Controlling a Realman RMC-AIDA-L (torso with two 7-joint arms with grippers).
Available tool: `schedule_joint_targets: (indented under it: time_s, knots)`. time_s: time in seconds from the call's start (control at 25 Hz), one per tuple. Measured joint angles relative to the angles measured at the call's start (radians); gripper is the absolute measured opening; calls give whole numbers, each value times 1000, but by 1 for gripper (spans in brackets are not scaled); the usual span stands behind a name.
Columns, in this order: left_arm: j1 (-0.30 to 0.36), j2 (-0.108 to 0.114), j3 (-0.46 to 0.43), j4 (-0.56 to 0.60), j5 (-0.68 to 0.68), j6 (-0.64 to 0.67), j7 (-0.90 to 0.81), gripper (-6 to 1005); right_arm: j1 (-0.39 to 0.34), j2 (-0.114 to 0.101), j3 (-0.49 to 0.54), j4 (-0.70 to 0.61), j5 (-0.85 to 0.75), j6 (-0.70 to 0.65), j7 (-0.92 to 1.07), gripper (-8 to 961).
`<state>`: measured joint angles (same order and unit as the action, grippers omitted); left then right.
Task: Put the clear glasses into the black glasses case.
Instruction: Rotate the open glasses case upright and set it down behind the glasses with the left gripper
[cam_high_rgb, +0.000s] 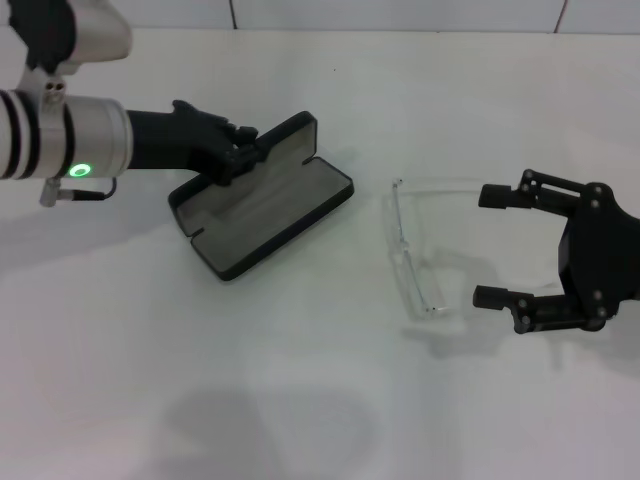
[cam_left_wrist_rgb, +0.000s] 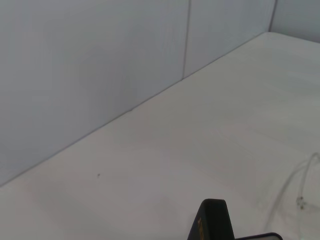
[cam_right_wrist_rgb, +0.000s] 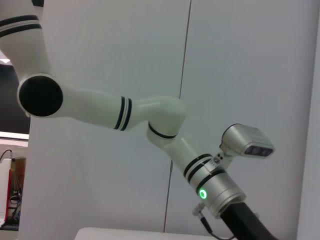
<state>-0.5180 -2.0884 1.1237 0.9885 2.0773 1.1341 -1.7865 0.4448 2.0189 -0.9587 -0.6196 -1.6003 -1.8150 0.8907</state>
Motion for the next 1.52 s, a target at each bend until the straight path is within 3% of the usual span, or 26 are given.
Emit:
schedule_joint_targets:
  time_s: [0.2,0.36,0.64,0.88,1.52]
  knots:
    - [-54,-1,33,-22,-2,-5,10,228,-15,1,0,31,2,-5,-34,869]
    - [-78,-2,111,-22,-4,-37,17,194,-31,1,0,48,6,-11,-63,869]
    - [-92,-2,277,-5,-44,-126,37,193,-45,0,7,78,7,-31,-106,870]
    - [-85,-2,370,39,-80,-124,82,193,-62,-1,10,86,8,-40,-122,870]
    - [-95,0,400,54,-80,-70,166,200,-65,-4,12,79,8,-39,-124,870]
